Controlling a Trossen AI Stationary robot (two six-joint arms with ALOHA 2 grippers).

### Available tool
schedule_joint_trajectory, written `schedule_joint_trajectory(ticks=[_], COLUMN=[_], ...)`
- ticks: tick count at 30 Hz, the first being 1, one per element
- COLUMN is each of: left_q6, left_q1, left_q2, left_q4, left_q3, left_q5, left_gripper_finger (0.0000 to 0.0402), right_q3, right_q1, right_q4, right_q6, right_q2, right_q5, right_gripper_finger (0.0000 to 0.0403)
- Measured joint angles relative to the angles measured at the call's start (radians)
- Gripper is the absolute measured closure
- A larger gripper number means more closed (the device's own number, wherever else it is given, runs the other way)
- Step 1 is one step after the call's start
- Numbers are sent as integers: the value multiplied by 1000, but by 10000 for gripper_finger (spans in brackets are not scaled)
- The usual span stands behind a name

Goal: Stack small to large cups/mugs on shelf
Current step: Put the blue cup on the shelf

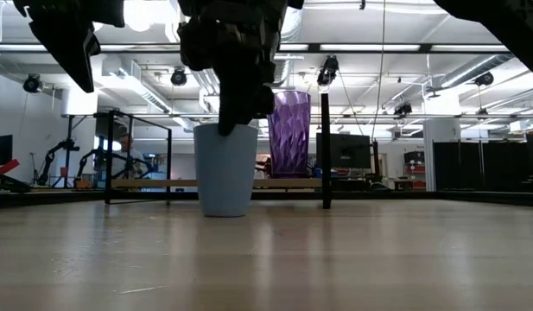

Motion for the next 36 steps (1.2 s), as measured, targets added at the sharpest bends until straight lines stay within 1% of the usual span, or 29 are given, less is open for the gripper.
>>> schedule_joint_trajectory(ticks=[4, 7, 9, 11, 14, 16, 18, 22, 24, 27, 30, 33, 36], left_q6=[9, 12, 44, 116, 290, 376, 409, 420, 446, 479, 481, 480, 502], left_q1=[0, 0, 0, -2, -3, -4, -4, -3, -3, -3, 0, 0, 0], left_q2=[0, 0, 3, 11, 34, 59, 94, 200, 268, 370, 453, 501, 522], left_q4=[41, 125, 188, 249, 343, 408, 477, 553, 557, 558, 557, 552, 550], left_q3=[0, 0, 1, 1, 2, 2, 2, 16, 33, 59, 91, 131, 171], left_q5=[0, 3, 29, 61, 133, 155, 157, 185, 201, 209, 208, 202, 200], left_gripper_finger=[349, 349, 349, 349, 349, 349, 349, 349, 349, 349, 349, 349, 349], right_q3=[5, 38, 63, 93, 135, 147, 148, 143, 117, 95, 80, 63, 41], right_q1=[0, 0, 1, 1, 1, 1, 1, 16, 21, 25, 26, 26, 26], right_q4=[11, 8, -10, -49, -135, -205, -278, -440, -417, -385, -412, -427, -426], right_q6=[0, 21, 55, 89, 141, 175, 238, 388, 429, 475, 487, 487, 482], right_q2=[-18, -31, -48, -72, -121, -158, -192, -244, -281, -318, -340, -353, -370], right_q5=[0, 0, 0, 0, 0, 0, 29, 201, 253, 263, 282, 298, 305], right_gripper_finger=[312, 315, 317, 320, 325, 328, 330, 332, 332, 332, 332, 332, 332])
